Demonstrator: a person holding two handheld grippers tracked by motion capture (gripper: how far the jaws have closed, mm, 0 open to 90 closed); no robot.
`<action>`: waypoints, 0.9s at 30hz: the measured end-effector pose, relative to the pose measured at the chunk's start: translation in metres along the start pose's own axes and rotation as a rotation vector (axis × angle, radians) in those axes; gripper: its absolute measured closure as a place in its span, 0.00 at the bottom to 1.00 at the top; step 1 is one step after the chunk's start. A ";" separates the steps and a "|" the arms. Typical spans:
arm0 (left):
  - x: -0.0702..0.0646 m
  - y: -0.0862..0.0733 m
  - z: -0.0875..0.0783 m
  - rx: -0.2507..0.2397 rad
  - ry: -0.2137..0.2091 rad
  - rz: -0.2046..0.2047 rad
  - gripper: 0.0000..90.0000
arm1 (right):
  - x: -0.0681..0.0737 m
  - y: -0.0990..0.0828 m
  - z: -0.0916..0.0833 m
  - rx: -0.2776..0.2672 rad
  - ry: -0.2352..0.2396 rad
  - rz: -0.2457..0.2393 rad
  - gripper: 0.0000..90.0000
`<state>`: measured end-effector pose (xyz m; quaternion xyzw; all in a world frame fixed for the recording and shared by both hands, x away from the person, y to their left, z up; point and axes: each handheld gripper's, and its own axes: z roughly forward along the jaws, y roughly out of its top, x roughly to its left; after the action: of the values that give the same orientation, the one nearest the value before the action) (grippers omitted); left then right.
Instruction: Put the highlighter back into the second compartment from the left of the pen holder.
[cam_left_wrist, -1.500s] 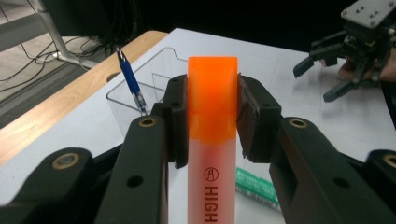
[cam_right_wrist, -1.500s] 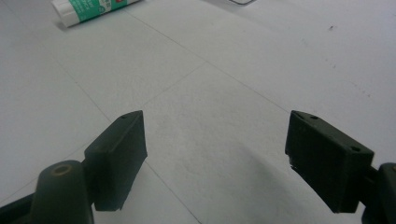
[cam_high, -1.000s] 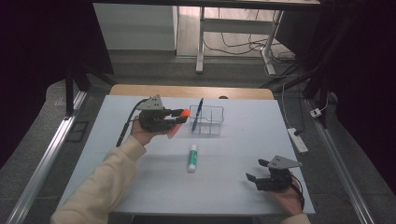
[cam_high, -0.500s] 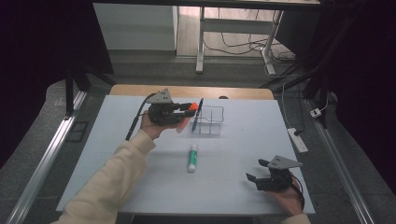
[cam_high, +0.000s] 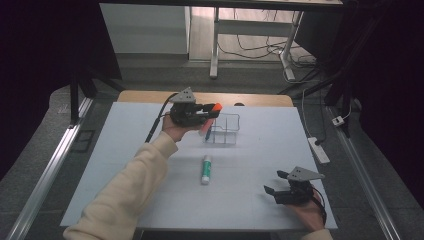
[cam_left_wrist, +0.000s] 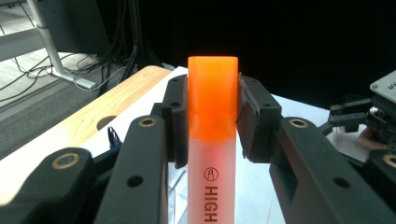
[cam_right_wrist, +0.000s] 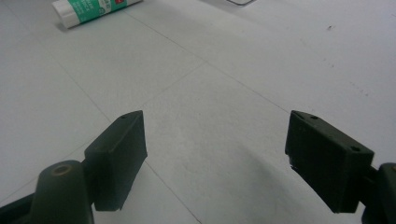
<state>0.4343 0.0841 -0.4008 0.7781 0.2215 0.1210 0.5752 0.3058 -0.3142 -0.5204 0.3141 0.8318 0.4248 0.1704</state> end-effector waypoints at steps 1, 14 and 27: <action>0.000 0.001 0.001 0.001 0.001 0.002 0.73 | 0.000 0.000 0.000 -0.001 0.000 0.000 0.22; 0.010 0.003 0.013 -0.008 -0.002 -0.036 0.73 | -0.001 -0.001 0.000 -0.002 -0.001 0.003 0.22; 0.016 0.007 0.026 -0.012 0.002 -0.059 0.73 | -0.001 -0.001 -0.001 -0.005 -0.001 0.005 0.22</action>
<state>0.4613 0.0684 -0.4036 0.7677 0.2441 0.1061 0.5829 0.3057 -0.3155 -0.5208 0.3162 0.8297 0.4272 0.1706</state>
